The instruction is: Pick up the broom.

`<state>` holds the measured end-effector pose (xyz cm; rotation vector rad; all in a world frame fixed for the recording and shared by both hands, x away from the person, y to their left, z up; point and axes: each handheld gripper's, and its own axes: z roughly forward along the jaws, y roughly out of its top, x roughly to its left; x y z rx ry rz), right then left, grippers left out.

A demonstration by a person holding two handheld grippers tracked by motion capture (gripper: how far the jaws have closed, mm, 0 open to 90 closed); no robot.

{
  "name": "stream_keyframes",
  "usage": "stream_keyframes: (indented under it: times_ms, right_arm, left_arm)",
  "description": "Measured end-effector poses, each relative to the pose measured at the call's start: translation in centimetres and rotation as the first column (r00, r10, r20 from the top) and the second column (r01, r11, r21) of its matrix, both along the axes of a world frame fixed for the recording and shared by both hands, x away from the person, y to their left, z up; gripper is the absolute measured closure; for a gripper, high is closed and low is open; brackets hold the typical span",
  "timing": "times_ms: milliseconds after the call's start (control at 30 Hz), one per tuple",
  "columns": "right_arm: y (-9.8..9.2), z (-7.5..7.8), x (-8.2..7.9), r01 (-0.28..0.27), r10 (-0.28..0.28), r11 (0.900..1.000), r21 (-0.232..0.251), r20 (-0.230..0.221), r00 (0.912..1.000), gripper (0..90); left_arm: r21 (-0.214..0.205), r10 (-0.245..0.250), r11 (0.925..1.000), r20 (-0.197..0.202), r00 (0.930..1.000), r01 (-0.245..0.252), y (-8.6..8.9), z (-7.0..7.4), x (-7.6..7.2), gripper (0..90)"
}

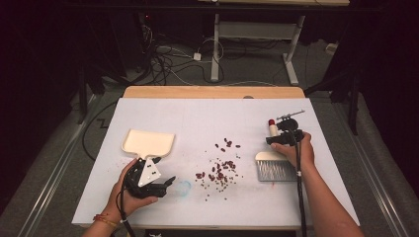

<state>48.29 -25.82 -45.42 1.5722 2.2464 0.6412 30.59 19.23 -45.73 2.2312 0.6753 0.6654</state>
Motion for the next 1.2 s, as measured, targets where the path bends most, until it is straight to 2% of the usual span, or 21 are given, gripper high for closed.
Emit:
stream_keyframes:
  times_ms: [67,100,233,433,600,733,800,933,1067,1133,1200]
  right_arm:
    - [-0.2,0.2,0.5,0.001,-0.001,1.0000,0.003,-0.007,1.0000,41.6]
    - [0.0,0.2,0.6,-0.011,0.011,0.9997,-0.022,-0.016,0.9998,44.7]
    - [0.3,0.3,0.7,-0.047,0.047,0.9982,-0.035,-0.017,0.9988,57.9]
    - [0.7,0.4,0.8,-0.084,0.083,0.9947,-0.060,-0.016,0.9964,59.1]
    - [0.7,0.4,0.7,-0.107,0.106,0.9929,-0.051,-0.021,0.9941,66.7]
    - [1.1,0.5,0.6,-0.130,0.129,0.9882,-0.080,-0.016,0.9914,69.9]
    - [0.9,0.5,0.6,-0.132,0.131,0.9892,-0.065,-0.012,0.9913,69.9]
    - [0.6,0.3,0.2,-0.136,0.137,0.9900,-0.037,0.017,0.9904,70.0]
    - [-0.2,1.2,-1.0,-0.127,0.125,0.9918,0.017,0.094,0.9877,70.0]
    - [-0.7,2.1,-1.8,-0.135,0.127,0.9896,0.049,0.142,0.9816,70.1]
    - [-1.2,3.1,-2.7,-0.147,0.131,0.9867,0.069,0.198,0.9713,70.1]
  left_arm:
    - [-0.002,-0.007,1.0000,-0.003,1.0000,0.007,0.0,-0.1,0.0,22.4]
    - [0.000,-0.009,1.0000,-0.004,0.9999,0.009,0.0,-0.1,0.0,22.2]
    - [0.002,-0.007,1.0000,-0.006,1.0000,0.007,0.0,-0.1,0.1,22.1]
    - [0.006,-0.011,0.9999,-0.012,0.9999,0.011,-0.1,-0.1,0.2,21.8]
    - [0.014,-0.018,0.9997,-0.017,0.9997,0.018,-0.3,-0.3,0.4,21.7]
    - [0.013,-0.019,0.9997,-0.019,0.9996,0.019,-0.3,-0.3,0.3,21.6]
    - [0.011,-0.017,0.9998,-0.019,0.9997,0.017,-0.3,-0.3,0.3,21.6]
    - [0.010,-0.012,0.9999,-0.023,0.9997,0.013,-0.3,-0.3,0.4,21.6]
    - [0.008,-0.005,1.0000,-0.024,0.9997,0.005,-0.3,-0.2,0.3,21.6]
    - [-0.006,0.002,1.0000,-0.023,0.9997,-0.002,-0.2,-0.1,0.3,21.6]
    - [-0.021,0.008,0.9997,-0.022,0.9997,-0.008,-0.2,0.0,0.3,21.5]
